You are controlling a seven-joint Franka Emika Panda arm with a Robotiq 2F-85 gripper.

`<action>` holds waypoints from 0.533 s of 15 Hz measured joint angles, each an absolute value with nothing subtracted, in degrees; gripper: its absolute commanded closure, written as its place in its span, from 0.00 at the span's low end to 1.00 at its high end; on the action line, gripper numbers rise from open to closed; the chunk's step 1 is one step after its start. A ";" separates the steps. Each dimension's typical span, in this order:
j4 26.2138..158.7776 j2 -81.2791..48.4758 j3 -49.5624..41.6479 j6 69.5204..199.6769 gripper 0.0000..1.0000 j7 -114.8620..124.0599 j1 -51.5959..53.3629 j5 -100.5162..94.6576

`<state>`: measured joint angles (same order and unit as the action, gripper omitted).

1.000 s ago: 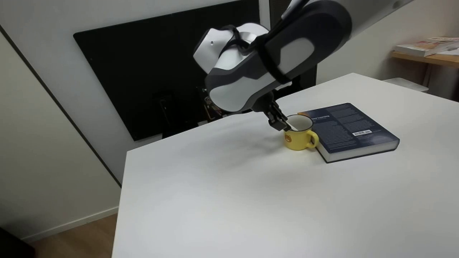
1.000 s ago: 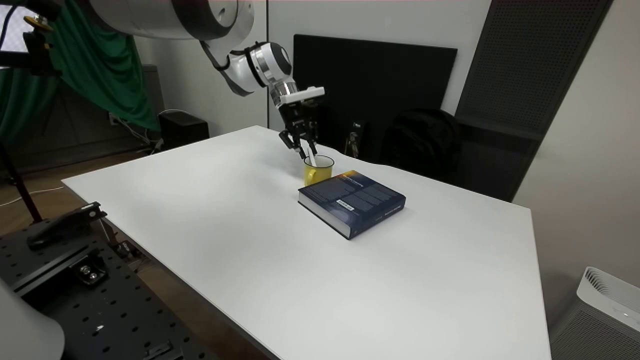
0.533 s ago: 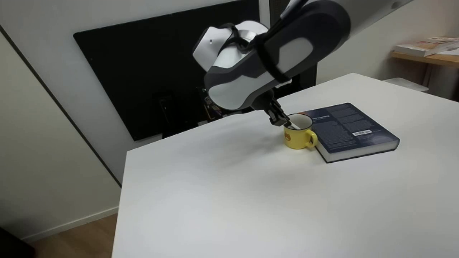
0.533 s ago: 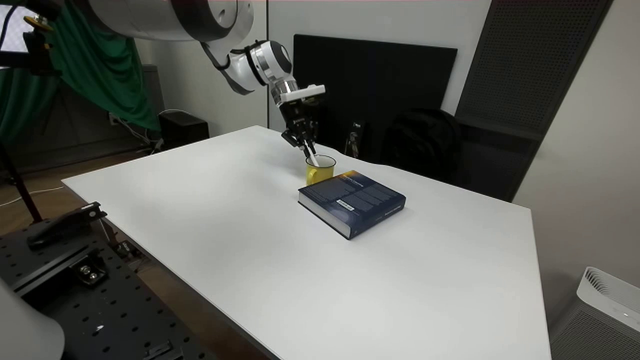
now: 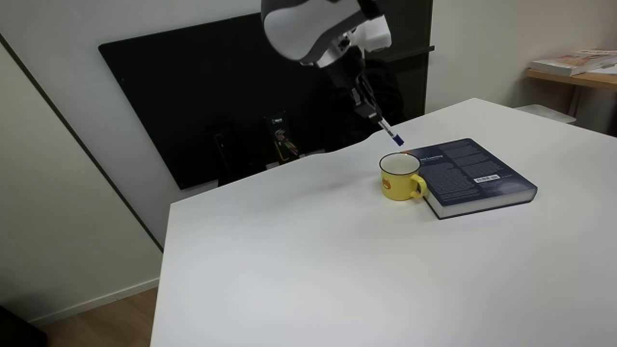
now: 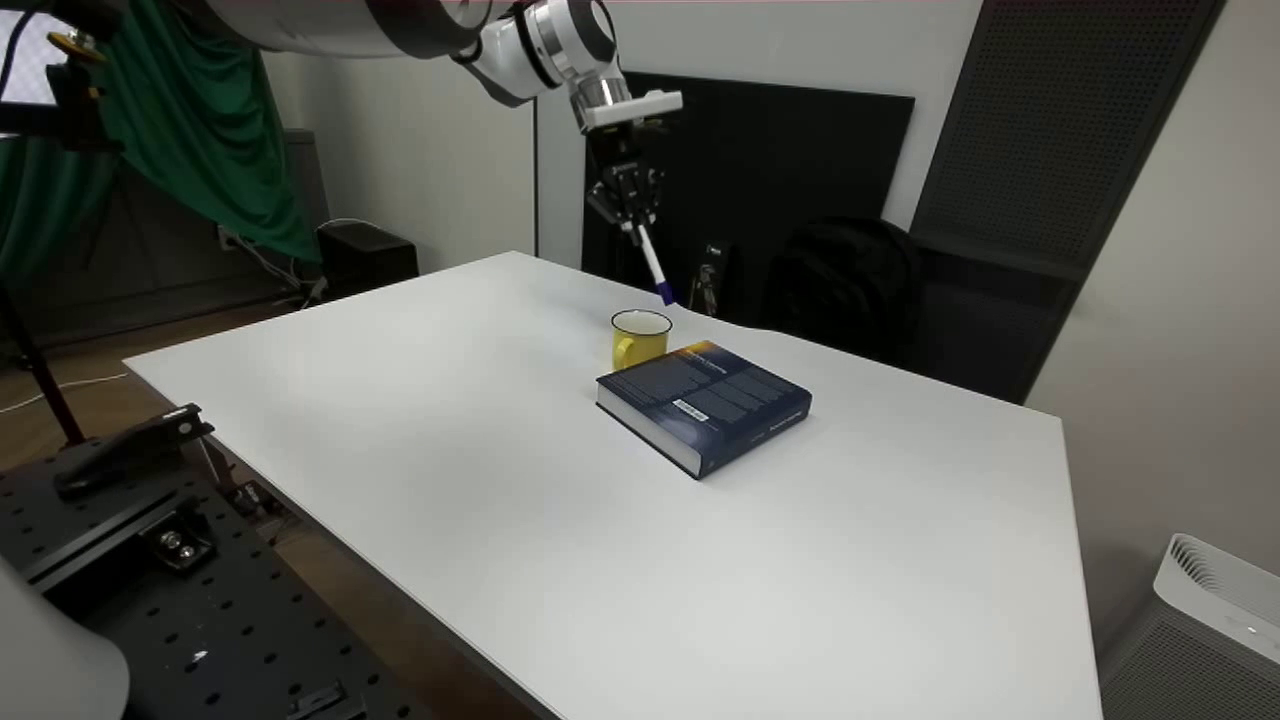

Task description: Take the marker out of the mug and put it on the book

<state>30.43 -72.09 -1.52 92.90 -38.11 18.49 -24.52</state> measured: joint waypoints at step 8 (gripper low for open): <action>29.02 -69.22 -2.27 90.96 0.95 -38.04 14.25 -24.66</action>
<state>29.02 -69.22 -2.27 90.96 -38.04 14.25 -24.66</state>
